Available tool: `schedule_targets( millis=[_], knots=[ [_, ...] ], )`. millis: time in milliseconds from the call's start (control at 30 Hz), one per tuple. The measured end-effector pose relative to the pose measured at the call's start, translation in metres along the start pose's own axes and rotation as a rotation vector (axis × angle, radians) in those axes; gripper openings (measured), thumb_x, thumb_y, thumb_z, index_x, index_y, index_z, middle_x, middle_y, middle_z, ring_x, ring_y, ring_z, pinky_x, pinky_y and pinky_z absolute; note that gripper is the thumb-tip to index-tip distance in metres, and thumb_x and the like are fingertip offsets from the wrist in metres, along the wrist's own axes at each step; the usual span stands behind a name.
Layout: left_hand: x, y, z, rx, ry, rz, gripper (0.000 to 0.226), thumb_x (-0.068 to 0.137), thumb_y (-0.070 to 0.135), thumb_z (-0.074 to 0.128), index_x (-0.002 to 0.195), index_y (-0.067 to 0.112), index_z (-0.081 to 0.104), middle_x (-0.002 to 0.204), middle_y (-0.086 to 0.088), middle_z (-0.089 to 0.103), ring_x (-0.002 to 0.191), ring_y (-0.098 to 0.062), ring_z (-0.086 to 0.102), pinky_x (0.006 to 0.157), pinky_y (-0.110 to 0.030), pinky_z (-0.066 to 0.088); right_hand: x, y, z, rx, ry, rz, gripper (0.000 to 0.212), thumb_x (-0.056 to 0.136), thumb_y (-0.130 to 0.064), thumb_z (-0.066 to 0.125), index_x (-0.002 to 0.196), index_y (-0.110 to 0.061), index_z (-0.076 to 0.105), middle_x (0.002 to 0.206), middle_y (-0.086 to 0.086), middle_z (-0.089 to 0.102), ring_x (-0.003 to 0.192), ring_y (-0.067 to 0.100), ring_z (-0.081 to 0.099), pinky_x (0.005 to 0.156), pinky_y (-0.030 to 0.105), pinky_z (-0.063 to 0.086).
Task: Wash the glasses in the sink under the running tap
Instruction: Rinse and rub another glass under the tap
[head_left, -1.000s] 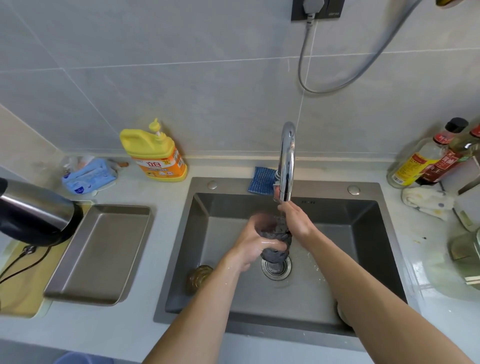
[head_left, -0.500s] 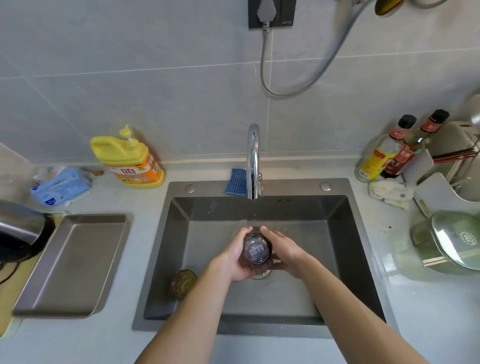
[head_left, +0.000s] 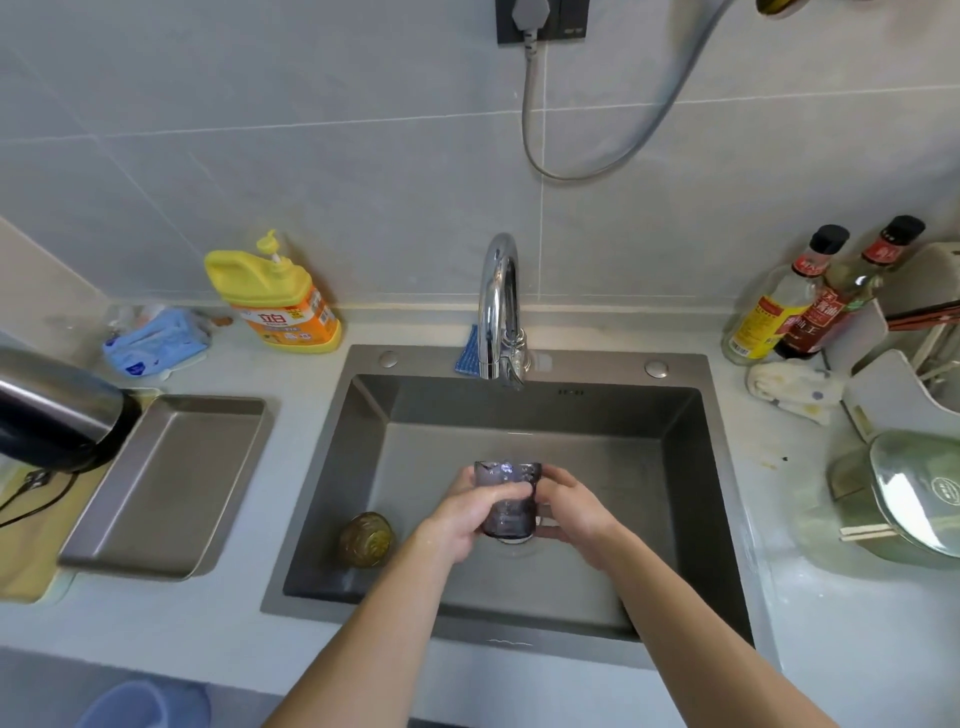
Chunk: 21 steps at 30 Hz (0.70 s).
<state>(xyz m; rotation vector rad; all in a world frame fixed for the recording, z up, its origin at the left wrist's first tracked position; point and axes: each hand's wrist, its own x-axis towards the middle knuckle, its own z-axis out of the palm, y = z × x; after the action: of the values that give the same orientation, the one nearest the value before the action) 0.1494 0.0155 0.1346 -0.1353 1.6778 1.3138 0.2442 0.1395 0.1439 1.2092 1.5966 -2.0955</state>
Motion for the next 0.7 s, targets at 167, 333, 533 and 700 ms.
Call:
schedule_targets(
  millis=[167, 333, 533, 700],
  knots=[
    [-0.007, -0.007, -0.009, 0.143, 0.048, 0.199, 0.097, 0.040, 0.004, 0.089, 0.129, 0.017, 0.053, 0.120, -0.007, 0.072, 0.110, -0.021, 0.070, 0.087, -0.030, 0.057, -0.014, 0.009, 0.011, 0.014, -0.001, -0.085, 0.046, 0.091, 0.000, 0.049, 0.130, -0.022, 0.060, 0.114, -0.003, 0.070, 0.093, 0.011, 0.066, 0.070, 0.023, 0.055],
    [-0.010, 0.001, -0.013, 0.173, -0.063, 0.258, 0.096, 0.046, 0.001, 0.088, 0.132, 0.018, 0.048, 0.125, -0.006, 0.067, 0.115, -0.021, 0.067, 0.092, -0.031, 0.056, -0.034, 0.011, 0.014, 0.075, 0.045, -0.186, 0.060, 0.071, -0.019, 0.057, 0.130, -0.033, 0.062, 0.120, -0.010, 0.075, 0.111, 0.017, 0.070, 0.098, 0.041, 0.057],
    [-0.011, 0.008, -0.023, 0.209, -0.322, 0.285, 0.088, 0.058, 0.001, 0.086, 0.137, 0.008, 0.050, 0.129, -0.017, 0.070, 0.118, -0.030, 0.069, 0.093, -0.032, 0.058, -0.060, 0.014, 0.037, 0.241, 0.268, -0.262, 0.053, 0.073, -0.018, 0.058, 0.126, -0.013, 0.054, 0.115, 0.003, 0.070, 0.101, 0.017, 0.069, 0.101, 0.044, 0.057],
    [-0.012, 0.009, -0.039, 0.224, -0.515, 0.271, 0.082, 0.063, 0.004, 0.084, 0.140, 0.005, 0.054, 0.131, -0.018, 0.070, 0.122, -0.036, 0.067, 0.098, -0.040, 0.056, -0.079, 0.029, 0.057, 0.282, 0.425, -0.315, 0.032, 0.096, -0.002, 0.050, 0.122, -0.019, 0.059, 0.120, 0.008, 0.070, 0.103, 0.018, 0.068, 0.091, 0.032, 0.056]
  ],
)
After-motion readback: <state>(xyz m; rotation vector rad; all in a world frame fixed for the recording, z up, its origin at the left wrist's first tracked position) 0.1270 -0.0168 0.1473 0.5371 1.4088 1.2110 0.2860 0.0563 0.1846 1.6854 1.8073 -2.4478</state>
